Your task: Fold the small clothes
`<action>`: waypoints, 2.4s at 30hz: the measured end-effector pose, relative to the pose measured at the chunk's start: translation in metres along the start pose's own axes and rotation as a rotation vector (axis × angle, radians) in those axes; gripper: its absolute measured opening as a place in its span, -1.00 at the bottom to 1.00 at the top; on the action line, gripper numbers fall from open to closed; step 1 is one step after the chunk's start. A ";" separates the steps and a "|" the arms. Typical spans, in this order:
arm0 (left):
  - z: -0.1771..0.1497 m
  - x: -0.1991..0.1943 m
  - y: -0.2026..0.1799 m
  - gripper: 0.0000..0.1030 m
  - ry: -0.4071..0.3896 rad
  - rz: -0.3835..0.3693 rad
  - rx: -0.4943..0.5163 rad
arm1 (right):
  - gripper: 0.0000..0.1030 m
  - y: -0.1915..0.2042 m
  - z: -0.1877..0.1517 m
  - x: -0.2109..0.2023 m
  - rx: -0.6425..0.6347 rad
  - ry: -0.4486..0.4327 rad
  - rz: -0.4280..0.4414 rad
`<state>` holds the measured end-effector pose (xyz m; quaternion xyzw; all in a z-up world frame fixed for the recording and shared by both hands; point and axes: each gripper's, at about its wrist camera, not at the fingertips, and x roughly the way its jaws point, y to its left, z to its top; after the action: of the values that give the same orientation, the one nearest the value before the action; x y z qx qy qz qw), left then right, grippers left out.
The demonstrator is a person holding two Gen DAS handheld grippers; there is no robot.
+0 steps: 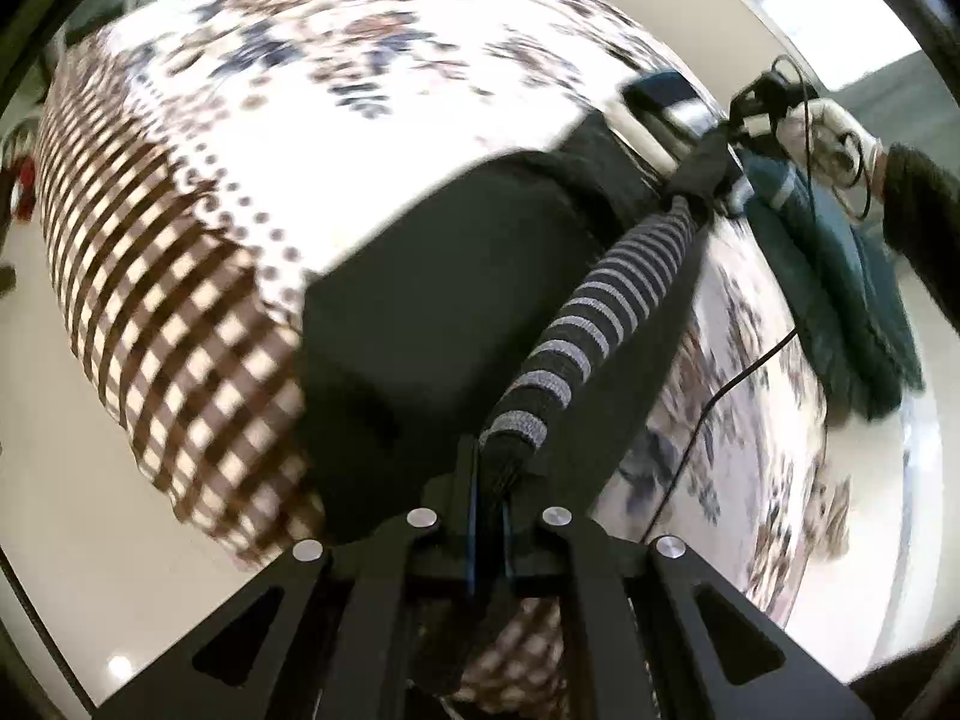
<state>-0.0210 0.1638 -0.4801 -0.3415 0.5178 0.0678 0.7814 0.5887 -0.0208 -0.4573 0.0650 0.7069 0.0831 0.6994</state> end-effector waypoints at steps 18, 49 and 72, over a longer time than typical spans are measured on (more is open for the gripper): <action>0.033 0.021 0.179 -0.17 0.158 0.056 -0.358 | 0.02 0.077 -0.019 0.098 0.015 0.101 0.207; 0.105 0.081 0.078 0.01 0.172 0.210 -0.020 | -0.88 0.001 -0.415 0.104 0.303 0.188 0.512; 0.035 0.000 0.159 0.01 0.167 0.321 -0.172 | -0.57 0.112 -0.416 0.159 0.221 0.561 0.715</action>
<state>-0.0674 0.3051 -0.5461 -0.3244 0.6211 0.2071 0.6827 0.1680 0.1111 -0.5864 0.3537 0.8065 0.2572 0.3979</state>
